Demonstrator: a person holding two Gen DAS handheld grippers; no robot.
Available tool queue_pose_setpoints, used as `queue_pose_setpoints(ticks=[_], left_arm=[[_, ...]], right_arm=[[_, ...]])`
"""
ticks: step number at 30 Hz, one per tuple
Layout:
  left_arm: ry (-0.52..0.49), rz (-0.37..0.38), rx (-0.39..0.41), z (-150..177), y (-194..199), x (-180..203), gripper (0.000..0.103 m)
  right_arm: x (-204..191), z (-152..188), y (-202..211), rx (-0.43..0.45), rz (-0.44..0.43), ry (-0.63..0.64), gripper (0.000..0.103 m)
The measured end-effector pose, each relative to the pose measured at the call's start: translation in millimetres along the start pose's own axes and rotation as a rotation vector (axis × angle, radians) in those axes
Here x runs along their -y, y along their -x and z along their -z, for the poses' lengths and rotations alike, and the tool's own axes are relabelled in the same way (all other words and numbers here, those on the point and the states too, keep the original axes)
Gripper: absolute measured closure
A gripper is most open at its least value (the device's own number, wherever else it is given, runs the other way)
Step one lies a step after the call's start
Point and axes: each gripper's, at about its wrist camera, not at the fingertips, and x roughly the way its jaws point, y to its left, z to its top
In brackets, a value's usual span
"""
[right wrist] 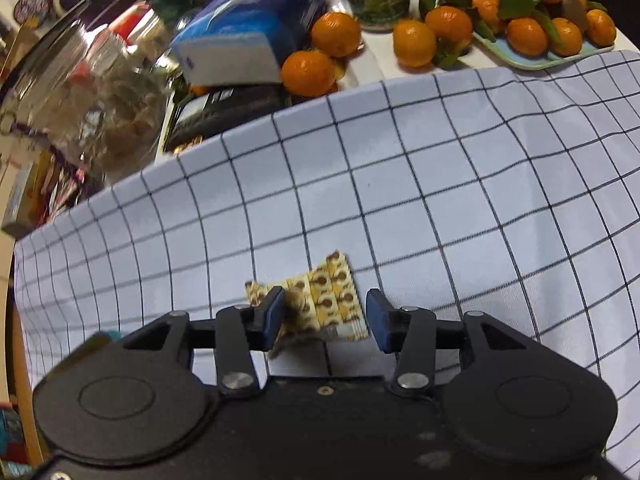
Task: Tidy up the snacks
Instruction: 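Grasp the green wrapped candy with the left gripper while the right reaches the gold heart candy, then grasp the gold heart-print candy with the right gripper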
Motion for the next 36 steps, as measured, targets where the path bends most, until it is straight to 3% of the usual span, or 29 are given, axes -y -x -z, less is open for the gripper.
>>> queue_pose_setpoints(ticks=[5, 8, 11, 23, 31, 36], left_arm=[[-0.013, 0.0, 0.011, 2, 2, -2, 0.072], [-0.036, -0.02, 0.027, 6, 3, 3, 0.072], [-0.051, -0.039, 0.035, 8, 2, 8, 0.072], [-0.025, -0.022, 0.019, 2, 3, 2, 0.072], [-0.075, -0.065, 0.055, 11, 2, 14, 0.071], [-0.066, -0.061, 0.049, 9, 2, 15, 0.071]], right_arm=[[10, 5, 7, -0.001, -0.029, -0.002, 0.056], [14, 3, 14, 0.066, -0.054, -0.048, 0.055], [13, -3, 14, 0.141, -0.05, -0.091, 0.045], [-4, -4, -6, 0.063, 0.031, 0.0, 0.045], [2, -8, 2, 0.142, -0.012, -0.056, 0.045], [-9, -10, -12, 0.14, 0.085, -0.002, 0.045]])
